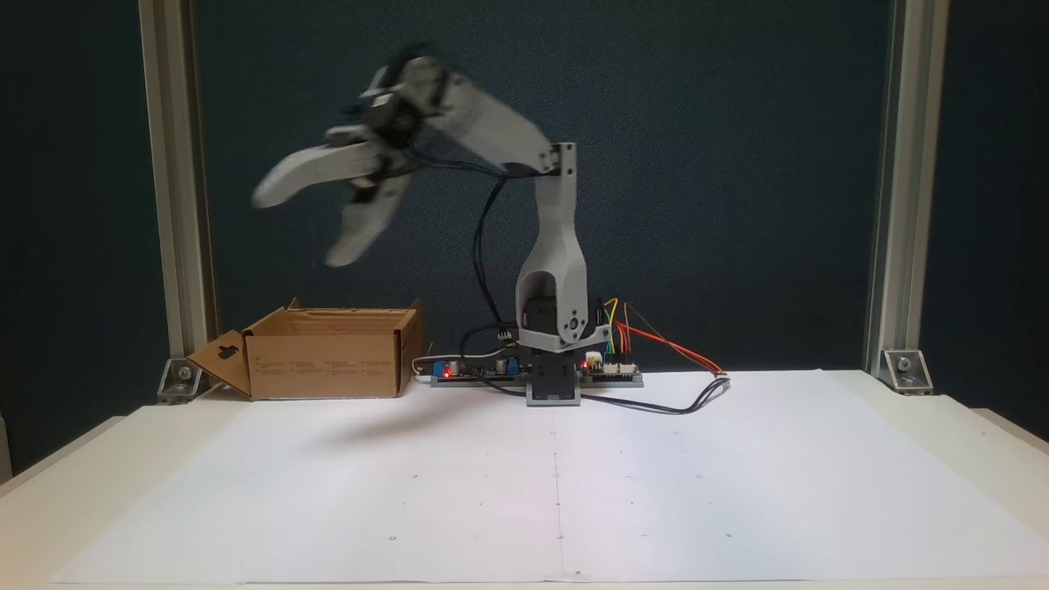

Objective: Grasp a green dice and put it in the bin.

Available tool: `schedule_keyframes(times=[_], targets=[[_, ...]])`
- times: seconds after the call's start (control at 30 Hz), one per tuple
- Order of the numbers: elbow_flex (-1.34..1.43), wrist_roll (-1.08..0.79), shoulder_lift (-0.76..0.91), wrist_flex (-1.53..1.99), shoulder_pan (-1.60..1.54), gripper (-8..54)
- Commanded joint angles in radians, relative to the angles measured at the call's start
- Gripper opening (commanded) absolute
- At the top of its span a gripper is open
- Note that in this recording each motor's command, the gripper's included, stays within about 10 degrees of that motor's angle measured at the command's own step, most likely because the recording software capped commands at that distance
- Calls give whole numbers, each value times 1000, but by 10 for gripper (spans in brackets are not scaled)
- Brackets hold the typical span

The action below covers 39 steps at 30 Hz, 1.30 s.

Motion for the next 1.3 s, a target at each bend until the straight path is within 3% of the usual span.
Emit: schedule_keyframes(times=[0.0,0.27,0.47,0.77,1.27], targets=[[-17,40,72,-25,-159,441],[3,52,103,-48,-686,445],[296,74,189,-300,-865,442],[994,71,503,-719,-842,450],[1483,74,732,-1389,-735,446]])
